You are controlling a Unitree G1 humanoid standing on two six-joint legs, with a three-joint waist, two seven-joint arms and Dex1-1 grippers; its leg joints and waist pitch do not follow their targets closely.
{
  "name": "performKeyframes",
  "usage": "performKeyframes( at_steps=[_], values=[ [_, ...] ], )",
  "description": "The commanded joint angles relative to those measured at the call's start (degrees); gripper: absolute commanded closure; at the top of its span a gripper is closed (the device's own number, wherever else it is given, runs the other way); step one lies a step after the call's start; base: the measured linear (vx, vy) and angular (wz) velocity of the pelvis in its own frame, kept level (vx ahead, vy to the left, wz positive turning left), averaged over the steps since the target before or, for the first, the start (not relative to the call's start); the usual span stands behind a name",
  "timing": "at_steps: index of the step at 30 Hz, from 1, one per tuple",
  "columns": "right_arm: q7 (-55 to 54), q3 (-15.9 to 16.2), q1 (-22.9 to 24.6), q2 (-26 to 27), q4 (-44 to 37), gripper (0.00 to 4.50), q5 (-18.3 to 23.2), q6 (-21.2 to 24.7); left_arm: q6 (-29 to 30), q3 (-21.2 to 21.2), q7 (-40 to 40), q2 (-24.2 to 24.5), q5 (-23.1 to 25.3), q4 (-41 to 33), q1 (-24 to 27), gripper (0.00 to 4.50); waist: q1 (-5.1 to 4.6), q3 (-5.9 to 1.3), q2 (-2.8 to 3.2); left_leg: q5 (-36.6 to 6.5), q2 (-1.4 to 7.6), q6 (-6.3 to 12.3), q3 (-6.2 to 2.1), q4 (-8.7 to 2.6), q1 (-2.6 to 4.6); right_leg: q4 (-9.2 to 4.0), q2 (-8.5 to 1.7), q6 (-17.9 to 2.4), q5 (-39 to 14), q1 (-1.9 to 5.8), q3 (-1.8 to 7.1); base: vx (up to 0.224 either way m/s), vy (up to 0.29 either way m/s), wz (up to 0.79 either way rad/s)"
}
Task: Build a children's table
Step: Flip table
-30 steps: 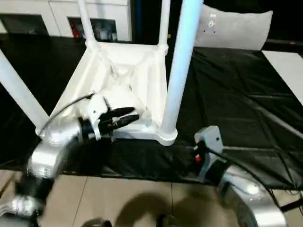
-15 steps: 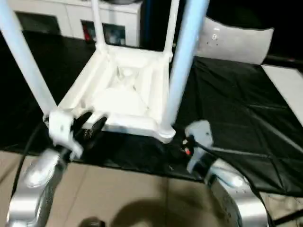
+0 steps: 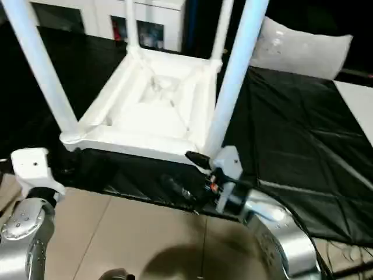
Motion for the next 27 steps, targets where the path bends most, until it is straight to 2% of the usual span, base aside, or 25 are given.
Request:
performKeyframes(
  at_steps=[1, 2, 4, 5, 7, 8, 9, 10, 12, 13, 14, 15, 16, 18, 19, 20, 21, 22, 24, 27],
  values=[
    [-7.9, -4.3, -2.5, 0.8, 4.8, 0.00, -3.8, -2.6, -1.5, -0.6, -1.1, 1.4, 0.7, -0.1, -1.0, 0.62, -0.66, -2.35, 0.79, -9.0, 5.91, 1.74, -2.62, -5.88, 0.27, -5.13, -8.19, -8.8, -12.2, 1.92, 4.29, -0.052, 0.018, -0.05],
    [-10.4, -5.9, -3.6, 1.1, 6.7, 0.00, -4.3, -3.2, -2.1, -0.7, -3.3, 2.8, -0.5, 0.8, -1.8, 0.59, -0.93, -2.09, 0.70, -11.5, 5.67, 0.39, -2.56, -6.03, 0.48, -5.68, -8.19, -7.7, -16.0, 1.65, 4.42, -0.052, 0.018, -0.05],
    [-13.0, -8.1, -4.9, 0.9, 8.9, 0.00, -4.4, -4.8, -1.7, -1.0, -7.1, 6.0, -2.0, 3.3, -4.1, 0.59, -0.88, -2.20, 0.86, -12.1, 5.59, -0.51, -2.17, -5.94, 1.21, -5.85, -8.00, -7.4, -15.6, 1.06, 4.62, 0.000, 0.000, 0.00],
    [-13.6, -8.6, -5.1, 0.7, 9.5, 0.00, -4.6, -5.7, -1.5, -0.8, -8.5, 7.4, -2.5, 4.9, -5.4, 0.43, -0.74, -2.16, 1.02, -12.1, 5.40, -0.86, -2.01, -6.03, 1.22, -5.66, -7.80, -7.1, -15.1, 0.90, 4.69, 0.000, 0.000, 0.00],
    [-13.9, -8.9, -5.5, 0.6, 10.0, 0.00, -4.6, -6.0, -1.1, -0.5, -9.4, 8.9, -2.7, 7.4, -7.0, 0.34, -0.78, -2.28, 0.94, -10.9, 5.55, -0.86, -2.06, -6.20, 0.77, -5.34, -7.94, -7.0, -13.1, 1.40, 4.71, 0.000, 0.000, 0.00],
    [-13.4, -8.6, -5.5, 0.3, 10.0, 0.00, -4.6, -6.0, -1.6, -0.2, -9.5, 9.8, -2.4, 9.3, -8.2, 0.28, -0.80, -2.48, 1.16, -8.9, 5.46, -0.36, -2.01, -6.18, 0.61, -5.00, -7.79, -7.2, -9.4, 1.50, 4.68, 0.000, 0.000, 0.00],
    [-12.5, -8.2, -5.4, 0.3, 9.9, 0.00, -4.6, -6.1, -1.3, 0.0, -10.8, 10.5, -3.2, 10.9, -9.3, 0.28, -0.89, -2.62, 0.94, -8.5, 5.51, -0.13, -2.01, -6.16, 0.49, -4.87, -7.95, -7.4, -8.5, 1.73, 4.68, 0.000, 0.000, 0.00],
    [-12.0, -7.9, -5.3, 0.3, 9.7, 0.00, -4.7, -6.2, -1.1, 0.2, -11.7, 10.9, -3.9, 11.8, -9.9, 0.23, -0.96, -2.75, 1.05, -7.4, 5.38, 0.31, -1.92, -6.01, 0.48, -4.75, -8.04, -7.9, -7.1, 1.71, 4.71, 0.000, 0.000, 0.00],
    [-9.7, -5.6, -4.7, 0.8, 8.5, 0.00, -4.5, -5.5, -2.6, -1.5, -18.5, 12.0, -7.1, 13.8, -11.8, 0.11, -1.01, -2.89, 0.89, -5.5, 5.47, 1.26, -1.83, -5.86, 0.39, -4.61, -8.33, -8.8, -5.2, 1.87, 4.74, 0.000, 0.000, 0.00],
    [-9.6, -5.6, -4.7, 0.8, 8.5, 0.00, -4.5, -5.5, -2.6, -1.6, -18.6, 12.0, -7.2, 13.8, -11.8, 0.11, -1.03, -2.94, 0.89, -4.9, 5.48, 1.51, -1.78, -5.86, 0.31, -4.52, -8.36, -9.1, -4.7, 1.93, 4.73, 0.000, 0.000, 0.00],
    [-9.4, -4.0, -4.5, 0.8, 8.4, 0.00, -4.8, -5.5, -4.3, -2.8, -21.6, 12.7, -8.3, 15.1, -13.0, 0.11, -1.15, -2.97, 0.77, -3.4, 5.59, 2.22, -1.70, -5.86, 0.18, -4.39, -8.36, -10.0, -3.1, 1.97, 4.68, 0.000, 0.000, 0.00],
    [-9.5, -3.7, -4.5, 0.9, 8.5, 0.00, -5.0, -5.6, -4.8, -3.1, -21.8, 12.9, -8.2, 15.7, -13.4, 0.11, -1.22, -3.13, 0.85, -3.0, 5.53, 2.52, -1.44, -5.68, 0.31, -4.21, -8.24, -10.5, -2.1, 1.93, 4.70, 0.000, 0.000, 0.00],
    [-9.5, -3.7, -4.5, 0.9, 8.5, 0.00, -5.0, -5.6, -4.8, -3.1, -21.8, 12.9, -8.2, 15.7, -13.4, 0.11, -1.16, -3.08, 0.88, -2.9, 5.55, 2.71, -1.43, -5.71, 0.35, -4.23, -8.23, -10.6, -2.0, 1.89, 4.68, 0.000, 0.000, 0.00],
    [-8.8, -2.4, -4.4, 1.1, 8.5, 0.00, -4.6, -5.6, -4.0, -3.5, -21.3, 14.1, -6.9, 20.6, -16.4, 0.11, -0.95, -3.00, 0.92, -3.3, 5.47, 3.03, -1.12, -5.64, 0.69, -4.45, -8.07, -10.7, -2.9, 1.56, 4.72, 0.000, 0.000, 0.00],
    [-8.8, -2.4, -4.4, 1.1, 8.5, 0.00, -4.6, -5.6, -4.0, -3.5, -21.3, 14.1, -6.9, 20.6, -16.4, 0.35, -0.84, -2.87, 0.91, -4.6, 5.50, 2.79, -1.17, -5.81, 0.68, -4.64, -8.13, -10.3, -5.0, 1.65, 4.74, 0.000, 0.000, 0.00],
    [-6.7, -1.1, -4.0, 0.7, 7.8, 0.00, -4.0, -5.0, -4.6, -2.9, -19.6, 14.3, -5.9, 24.3, -18.6, 0.35, -0.86, -2.78, 0.73, -5.4, 5.70, 2.35, -1.30, -6.01, 0.51, -4.73, -8.21, -10.0, -6.6, 1.80, 4.70, 0.000, 0.000, 0.00],
    [-5.6, -0.4, -3.6, 0.4, 7.2, 0.00, -3.7, -4.3, -5.8, -2.6, -18.4, 14.4, -5.0, 26.4, -19.7, 0.44, -0.79, -2.76, 0.81, -5.8, 5.65, 2.29, -1.27, -5.98, 0.59, -4.90, -8.11, -9.7, -7.2, 1.70, 4.69, 0.000, 0.000, 0.00],
    [-5.0, 0.0, -3.4, 0.2, 6.8, 0.00, -3.5, -3.7, -6.7, -2.1, -17.4, 14.2, -4.6, 27.7, -20.4, 0.44, -0.93, -2.78, 0.82, -6.2, 5.70, 2.23, -1.45, -6.09, 0.43, -4.84, -8.19, -9.4, -7.4, 1.94, 4.71, 0.000, 0.000, 0.00],
    [-4.5, 0.1, -3.4, 0.2, 6.7, 0.00, -3.2, -3.2, -7.0, -2.0, -16.6, 14.2, -4.3, 28.9, -21.2, 0.58, -1.00, -2.89, 0.75, -5.4, 5.97, 2.24, -1.61, -6.10, 0.46, -4.67, -8.44, -9.4, -6.2, 1.91, 4.73, 0.000, 0.000, 0.00],
    [-4.6, 0.4, -3.8, 0.0, 7.4, 0.00, -3.6, -3.5, -7.2, -2.0, -16.5, 13.8, -5.1, 29.7, -21.7, 0.81, -1.08, -2.96, 0.61, -3.5, 5.79, 2.65, -1.37, -5.86, 0.30, -4.42, -8.47, -10.5, -3.8, 1.92, 4.77, 0.000, 0.000, 0.00]
  ],
)
